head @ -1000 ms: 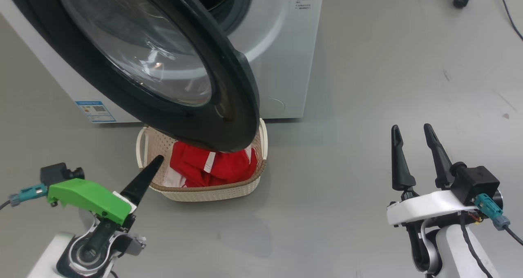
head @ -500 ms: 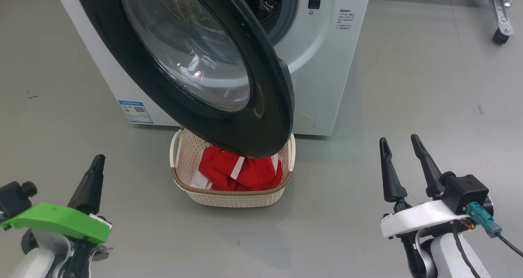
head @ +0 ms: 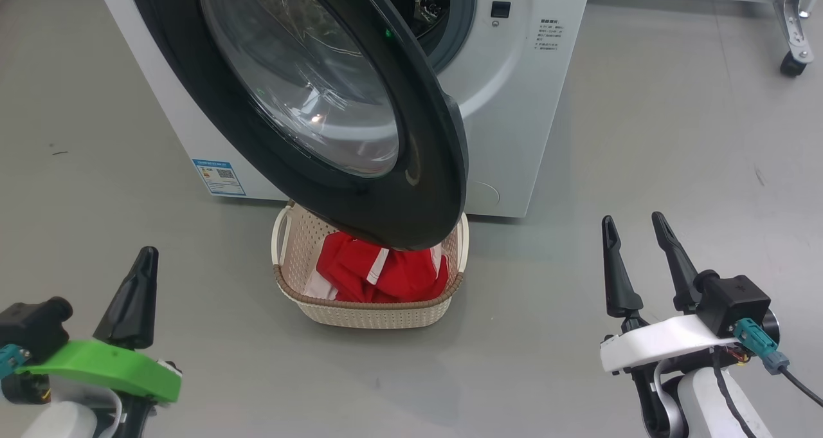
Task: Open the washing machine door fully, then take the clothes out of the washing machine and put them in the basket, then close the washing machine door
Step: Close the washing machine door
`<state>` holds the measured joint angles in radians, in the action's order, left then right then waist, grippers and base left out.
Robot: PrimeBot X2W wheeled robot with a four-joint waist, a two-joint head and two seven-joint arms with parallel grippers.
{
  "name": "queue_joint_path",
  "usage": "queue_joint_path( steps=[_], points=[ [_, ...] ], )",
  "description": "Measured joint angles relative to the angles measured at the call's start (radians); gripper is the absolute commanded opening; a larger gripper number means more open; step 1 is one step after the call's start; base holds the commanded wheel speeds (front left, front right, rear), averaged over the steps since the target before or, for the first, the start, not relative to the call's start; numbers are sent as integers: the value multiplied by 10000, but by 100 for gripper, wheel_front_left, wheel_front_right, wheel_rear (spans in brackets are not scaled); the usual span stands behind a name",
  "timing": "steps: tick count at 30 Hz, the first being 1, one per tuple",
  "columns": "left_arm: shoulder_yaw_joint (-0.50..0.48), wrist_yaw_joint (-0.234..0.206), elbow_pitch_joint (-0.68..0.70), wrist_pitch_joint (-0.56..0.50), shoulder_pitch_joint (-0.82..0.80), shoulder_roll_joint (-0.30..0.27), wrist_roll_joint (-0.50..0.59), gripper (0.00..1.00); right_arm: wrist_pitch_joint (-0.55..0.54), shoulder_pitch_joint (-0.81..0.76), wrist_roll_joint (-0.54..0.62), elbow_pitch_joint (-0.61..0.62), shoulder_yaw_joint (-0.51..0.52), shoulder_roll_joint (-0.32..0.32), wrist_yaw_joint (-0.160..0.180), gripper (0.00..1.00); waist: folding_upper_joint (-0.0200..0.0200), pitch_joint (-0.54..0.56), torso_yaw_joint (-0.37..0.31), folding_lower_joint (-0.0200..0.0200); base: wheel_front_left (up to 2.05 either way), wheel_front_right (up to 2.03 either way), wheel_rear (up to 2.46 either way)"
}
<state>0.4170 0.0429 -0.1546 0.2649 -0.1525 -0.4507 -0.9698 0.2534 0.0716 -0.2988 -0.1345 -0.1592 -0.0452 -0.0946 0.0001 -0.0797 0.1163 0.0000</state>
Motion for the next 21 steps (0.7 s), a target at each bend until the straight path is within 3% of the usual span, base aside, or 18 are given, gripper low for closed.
queue_joint_path(
  steps=[8, 14, 15, 16, 17, 21],
  points=[
    [-1076, -397, 441, -82, 47, 468, 1804, 0, 0, -20, -2, 2, -36, 2, -2, 100, 0, 30, 24, 0, 0, 0, 0],
    [-1179, -568, 554, -82, 487, 704, 2665, 0, 0, -31, -6, 2, -79, 0, -6, 100, 0, 33, 20, 0, 0, 0, 0],
    [-1198, -604, 558, -82, 574, 752, 2796, 20, 0, -32, -6, 2, -84, 2, -6, 100, 0, 31, 18, 0, 0, 0, 0],
    [-1239, -650, 575, -82, 647, 821, 2928, 51, 0, -33, -6, 2, -86, 2, -6, 100, 0, 30, 16, 0, 0, 0, 0],
    [-1267, -656, 596, -82, 699, 880, 3087, 100, 0, -33, -8, 2, -88, 2, -6, 100, 0, 28, 14, 0, 0, 0, 0],
    [-1294, -656, 644, -82, 853, 1064, 3473, 100, 0, -36, -8, 2, -92, 0, -6, 100, 0, 14, 7, 0, 0, 0, 0]
  ],
)
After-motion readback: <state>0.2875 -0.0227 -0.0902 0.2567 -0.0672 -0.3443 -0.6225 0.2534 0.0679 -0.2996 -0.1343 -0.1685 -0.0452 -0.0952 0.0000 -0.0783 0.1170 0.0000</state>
